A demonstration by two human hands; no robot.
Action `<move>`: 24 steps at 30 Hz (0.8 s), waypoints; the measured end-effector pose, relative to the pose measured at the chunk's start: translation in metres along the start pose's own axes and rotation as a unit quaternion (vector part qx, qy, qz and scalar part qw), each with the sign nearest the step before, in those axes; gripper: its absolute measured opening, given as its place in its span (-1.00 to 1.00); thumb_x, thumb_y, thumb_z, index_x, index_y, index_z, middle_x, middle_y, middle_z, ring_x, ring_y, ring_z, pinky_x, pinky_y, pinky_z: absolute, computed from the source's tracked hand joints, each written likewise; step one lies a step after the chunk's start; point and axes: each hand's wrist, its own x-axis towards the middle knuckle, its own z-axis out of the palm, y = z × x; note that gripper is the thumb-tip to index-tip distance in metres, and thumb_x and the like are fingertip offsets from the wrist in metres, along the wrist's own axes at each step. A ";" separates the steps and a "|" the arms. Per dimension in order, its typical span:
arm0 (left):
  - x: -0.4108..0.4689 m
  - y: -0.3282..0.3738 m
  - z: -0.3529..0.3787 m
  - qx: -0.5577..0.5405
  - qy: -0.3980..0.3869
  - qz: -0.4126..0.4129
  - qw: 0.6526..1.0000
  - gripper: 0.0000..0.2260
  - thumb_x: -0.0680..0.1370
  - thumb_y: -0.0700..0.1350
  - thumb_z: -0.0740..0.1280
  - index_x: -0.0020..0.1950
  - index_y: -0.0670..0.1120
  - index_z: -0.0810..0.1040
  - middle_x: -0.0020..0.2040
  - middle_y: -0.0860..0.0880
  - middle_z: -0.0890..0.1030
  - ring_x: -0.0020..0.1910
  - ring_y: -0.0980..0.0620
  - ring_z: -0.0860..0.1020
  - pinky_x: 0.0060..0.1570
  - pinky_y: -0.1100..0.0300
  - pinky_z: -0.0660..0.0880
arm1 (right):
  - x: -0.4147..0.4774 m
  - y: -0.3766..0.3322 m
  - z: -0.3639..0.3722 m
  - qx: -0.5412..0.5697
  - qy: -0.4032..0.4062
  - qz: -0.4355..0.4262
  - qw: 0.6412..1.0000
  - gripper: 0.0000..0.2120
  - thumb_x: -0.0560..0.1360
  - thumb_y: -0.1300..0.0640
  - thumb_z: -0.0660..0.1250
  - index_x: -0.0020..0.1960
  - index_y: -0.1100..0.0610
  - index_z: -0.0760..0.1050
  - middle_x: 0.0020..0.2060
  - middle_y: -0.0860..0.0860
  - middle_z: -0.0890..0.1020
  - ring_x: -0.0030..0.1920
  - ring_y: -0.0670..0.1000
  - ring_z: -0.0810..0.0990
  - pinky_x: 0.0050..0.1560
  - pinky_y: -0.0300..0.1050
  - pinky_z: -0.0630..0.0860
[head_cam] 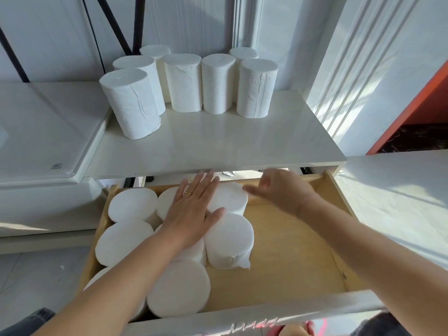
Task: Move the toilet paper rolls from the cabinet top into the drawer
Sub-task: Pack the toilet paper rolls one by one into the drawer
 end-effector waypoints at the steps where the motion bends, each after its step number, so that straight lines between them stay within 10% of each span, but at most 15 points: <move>1: 0.003 0.002 -0.002 0.005 0.006 0.004 1.000 -0.33 0.50 0.31 -0.22 0.53 0.01 -0.15 0.52 0.11 -0.22 0.47 0.16 -0.31 0.43 0.12 -0.35 | 0.013 0.004 -0.011 0.067 0.068 -0.002 0.995 -0.57 0.39 -0.29 0.34 -0.25 0.10 0.46 -0.35 -0.04 0.54 -0.26 0.03 0.50 -0.25 -0.08 0.40; 11: 0.042 0.012 0.004 0.015 0.059 -0.003 0.998 -0.39 0.55 0.24 -0.12 0.54 -0.02 -0.04 0.54 0.06 -0.06 0.52 0.07 -0.12 0.47 0.02 -0.23 | 0.189 0.039 -0.053 0.343 0.188 0.025 0.920 -0.03 0.34 -0.06 0.53 0.54 0.13 0.04 0.49 0.15 0.25 0.48 0.08 0.27 0.46 0.04 0.26; 24: 0.044 0.009 0.006 0.013 0.057 0.007 0.998 -0.43 0.60 0.21 -0.08 0.54 -0.03 0.01 0.54 0.01 0.06 0.53 0.05 -0.03 0.46 -0.02 -0.14 | 0.239 0.025 -0.054 0.478 0.115 -0.068 0.868 -0.26 0.17 0.14 0.60 0.30 0.22 0.46 0.19 0.20 0.61 0.22 0.16 0.59 0.27 0.21 0.49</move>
